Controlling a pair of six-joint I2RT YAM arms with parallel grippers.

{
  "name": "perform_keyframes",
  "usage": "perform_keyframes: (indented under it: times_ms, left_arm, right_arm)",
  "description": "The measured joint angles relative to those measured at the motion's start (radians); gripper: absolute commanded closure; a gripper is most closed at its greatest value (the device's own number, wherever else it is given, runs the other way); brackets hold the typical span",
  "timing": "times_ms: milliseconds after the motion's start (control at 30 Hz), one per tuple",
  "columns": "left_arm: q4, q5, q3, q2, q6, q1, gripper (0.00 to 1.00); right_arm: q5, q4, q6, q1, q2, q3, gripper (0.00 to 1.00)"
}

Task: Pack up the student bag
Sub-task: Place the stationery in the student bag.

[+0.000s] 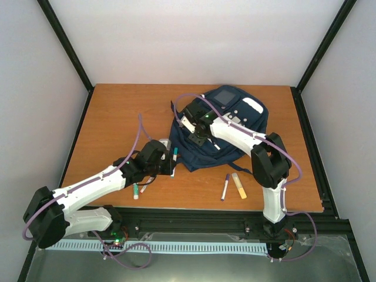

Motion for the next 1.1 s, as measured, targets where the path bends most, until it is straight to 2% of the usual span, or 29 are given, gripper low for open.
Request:
perform_keyframes:
  times_ms: [100,233,433,600,833,1100]
  left_arm:
    - [0.000,-0.009,0.000,0.000,-0.003,0.000,0.91]
    - [0.005,-0.013,-0.008,0.000,-0.007,0.000,0.91]
    - [0.032,0.002,-0.026,0.000,-0.008,0.000,0.91]
    - [0.030,-0.001,0.010,0.005,-0.006,0.000,0.92]
    - [0.043,-0.001,0.214,0.122,0.006,0.001,0.93]
    - [0.090,0.060,0.439,0.375,0.011,0.046,0.93]
  right_arm:
    - [0.018,-0.003,0.015,0.004,0.000,0.003,0.76]
    - [0.027,-0.001,0.030,0.003,-0.020,0.005,0.97]
    - [-0.002,0.001,0.044,-0.019,-0.101,-0.006,0.97]
    - [-0.172,0.002,0.063,-0.117,-0.153,-0.014,0.97]
    - [-0.405,0.002,0.076,-0.238,-0.229,-0.017,0.97]
    - [-0.517,-0.004,0.087,-0.274,-0.257,-0.019,0.97]
